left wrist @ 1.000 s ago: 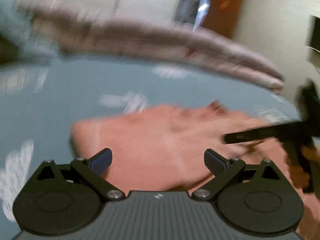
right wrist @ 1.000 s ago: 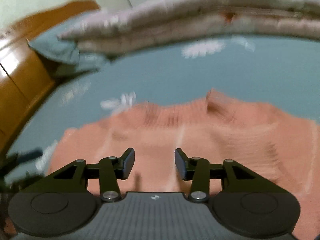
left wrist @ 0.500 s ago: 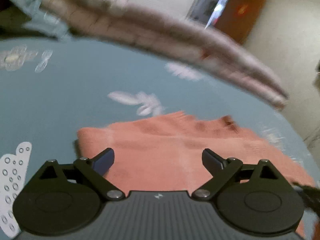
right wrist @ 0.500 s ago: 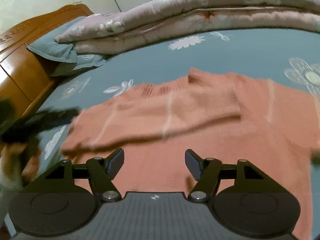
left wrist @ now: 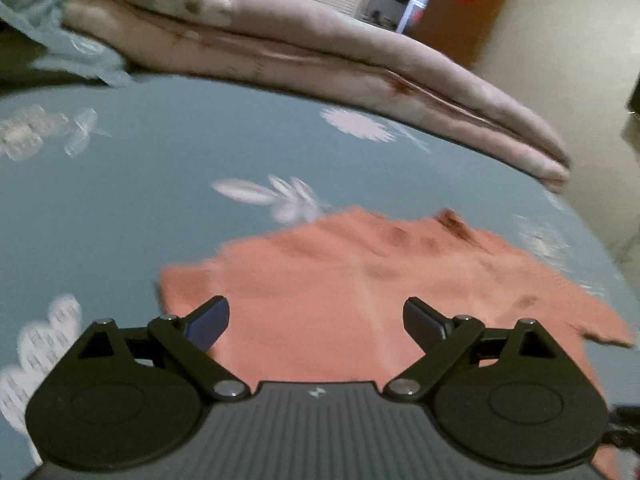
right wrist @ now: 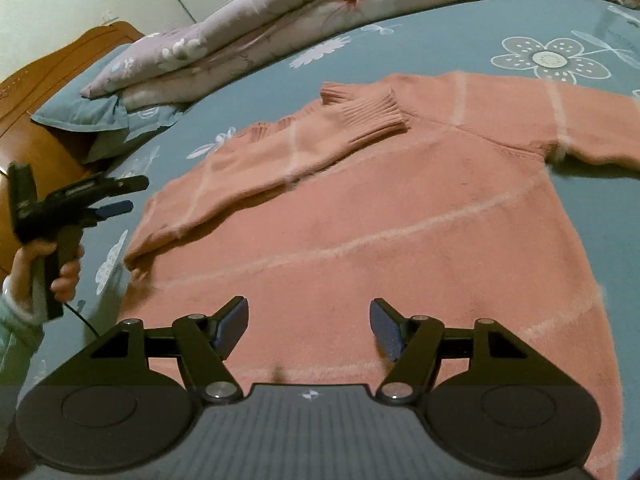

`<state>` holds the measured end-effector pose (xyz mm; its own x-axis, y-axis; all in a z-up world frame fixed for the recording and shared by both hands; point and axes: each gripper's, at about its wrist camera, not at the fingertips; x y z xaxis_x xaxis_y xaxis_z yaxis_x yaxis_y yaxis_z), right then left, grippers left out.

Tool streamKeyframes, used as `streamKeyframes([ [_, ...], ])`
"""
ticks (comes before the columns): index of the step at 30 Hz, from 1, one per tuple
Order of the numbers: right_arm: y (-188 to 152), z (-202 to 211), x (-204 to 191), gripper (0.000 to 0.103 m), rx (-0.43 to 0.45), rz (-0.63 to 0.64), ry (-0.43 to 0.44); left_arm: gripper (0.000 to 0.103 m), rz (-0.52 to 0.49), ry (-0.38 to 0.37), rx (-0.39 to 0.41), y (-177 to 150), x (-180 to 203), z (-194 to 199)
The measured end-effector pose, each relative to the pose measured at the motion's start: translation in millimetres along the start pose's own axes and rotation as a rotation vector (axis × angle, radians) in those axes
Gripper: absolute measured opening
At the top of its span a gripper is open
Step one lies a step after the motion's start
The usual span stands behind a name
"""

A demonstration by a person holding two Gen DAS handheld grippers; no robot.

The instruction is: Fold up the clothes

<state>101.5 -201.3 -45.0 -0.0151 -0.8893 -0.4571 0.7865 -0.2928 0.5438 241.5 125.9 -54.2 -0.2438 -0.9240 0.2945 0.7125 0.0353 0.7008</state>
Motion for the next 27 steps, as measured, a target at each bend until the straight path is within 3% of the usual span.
streamKeyframes([
  [2,2,2,-2,0.072,0.007,0.004,0.003,0.094,0.011,-0.021,-0.014,-13,2,0],
  [5,5,7,-3,0.072,0.018,-0.002,0.016,0.093,0.04,0.019,-0.073,-28,-9,-14],
  [7,5,12,-4,0.072,0.028,0.002,0.004,0.093,0.03,0.018,-0.057,-30,-10,-14],
  [14,1,37,1,0.072,0.074,-0.017,-0.026,0.094,-0.106,-0.054,0.013,-20,40,1],
  [17,-2,48,2,0.072,0.097,-0.041,-0.049,0.094,-0.1,-0.005,-0.081,-29,46,-22],
  [21,-7,72,0,0.074,0.148,-0.041,-0.072,0.094,-0.082,0.023,-0.117,-34,46,-33],
  [24,-11,88,0,0.078,0.179,-0.026,-0.104,0.095,-0.109,-0.044,-0.058,-22,57,-20],
  [27,-15,97,5,0.078,0.189,-0.037,-0.128,0.095,-0.127,-0.027,-0.056,-15,62,-25],
])
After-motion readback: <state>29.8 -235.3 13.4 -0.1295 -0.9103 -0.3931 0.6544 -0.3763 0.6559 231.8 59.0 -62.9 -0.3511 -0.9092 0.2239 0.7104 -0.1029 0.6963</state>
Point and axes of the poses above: each gripper's, at about its wrist camera, not at the fingertips, and z roughly against the way its jaws point, x to its right, y to its top, and after that the axes turned 5 degrees about -z, right-handed
